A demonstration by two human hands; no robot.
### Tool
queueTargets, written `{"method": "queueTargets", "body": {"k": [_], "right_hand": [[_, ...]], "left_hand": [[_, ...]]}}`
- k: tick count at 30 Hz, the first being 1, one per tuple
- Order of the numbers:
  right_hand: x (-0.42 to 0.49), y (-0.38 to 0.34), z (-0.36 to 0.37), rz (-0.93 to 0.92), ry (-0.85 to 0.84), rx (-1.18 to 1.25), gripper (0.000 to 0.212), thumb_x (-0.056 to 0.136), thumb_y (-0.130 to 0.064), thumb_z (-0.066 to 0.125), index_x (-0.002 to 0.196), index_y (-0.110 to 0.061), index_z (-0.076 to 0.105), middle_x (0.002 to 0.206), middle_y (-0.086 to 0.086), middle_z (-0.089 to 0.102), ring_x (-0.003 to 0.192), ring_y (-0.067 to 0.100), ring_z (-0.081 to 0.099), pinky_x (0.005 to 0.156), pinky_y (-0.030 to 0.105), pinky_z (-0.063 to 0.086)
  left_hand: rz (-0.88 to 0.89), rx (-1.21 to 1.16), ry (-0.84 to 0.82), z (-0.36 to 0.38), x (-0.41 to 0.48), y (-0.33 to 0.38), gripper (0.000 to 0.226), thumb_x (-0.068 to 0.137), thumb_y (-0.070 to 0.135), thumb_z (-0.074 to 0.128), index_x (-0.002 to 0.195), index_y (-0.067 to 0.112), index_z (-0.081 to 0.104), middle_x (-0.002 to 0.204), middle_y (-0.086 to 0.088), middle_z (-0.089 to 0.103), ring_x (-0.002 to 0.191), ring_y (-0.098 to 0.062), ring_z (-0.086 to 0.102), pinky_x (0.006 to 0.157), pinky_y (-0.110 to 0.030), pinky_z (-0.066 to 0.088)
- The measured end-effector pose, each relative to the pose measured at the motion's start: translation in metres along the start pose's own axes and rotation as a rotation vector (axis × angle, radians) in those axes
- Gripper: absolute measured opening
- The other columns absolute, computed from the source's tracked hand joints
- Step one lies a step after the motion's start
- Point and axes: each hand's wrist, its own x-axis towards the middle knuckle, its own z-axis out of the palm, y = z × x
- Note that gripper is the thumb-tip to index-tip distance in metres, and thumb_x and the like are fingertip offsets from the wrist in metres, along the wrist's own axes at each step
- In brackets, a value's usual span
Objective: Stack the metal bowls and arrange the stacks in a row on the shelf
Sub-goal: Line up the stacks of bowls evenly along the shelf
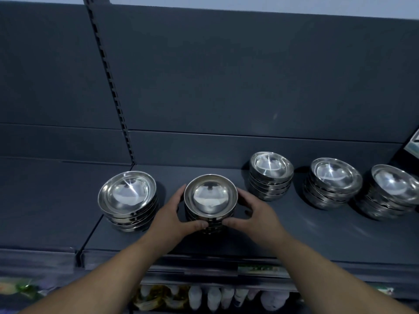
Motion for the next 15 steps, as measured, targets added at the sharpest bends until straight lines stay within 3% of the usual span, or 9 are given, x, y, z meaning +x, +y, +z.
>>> {"method": "queueTargets", "body": {"k": [5, 15], "right_hand": [[0.0011, -0.0014, 0.0000, -0.032, 0.022, 0.003, 0.078, 0.061, -0.024, 0.090, 0.115, -0.059, 0.045, 0.117, -0.033, 0.058, 0.115, -0.006, 0.054, 0.092, 0.007, 0.038], [0.0020, 0.0012, 0.0000, -0.030, 0.028, 0.006, 0.080, 0.060, -0.026, 0.091, 0.119, -0.055, 0.046, 0.116, -0.023, 0.062, 0.114, 0.000, 0.057, 0.092, 0.013, 0.041]], "left_hand": [[0.006, 0.008, 0.007, -0.0005, 0.0011, -0.0013, 0.105, 0.056, 0.046, 0.088, 0.145, 0.038, 0.032, 0.140, 0.018, 0.049, 0.132, -0.001, 0.041, 0.114, -0.030, 0.032], [-0.001, 0.013, 0.002, -0.0012, 0.0013, 0.0001, 0.102, 0.061, 0.036, 0.088, 0.146, 0.036, 0.032, 0.138, 0.016, 0.050, 0.130, -0.002, 0.043, 0.108, -0.021, 0.031]]}}
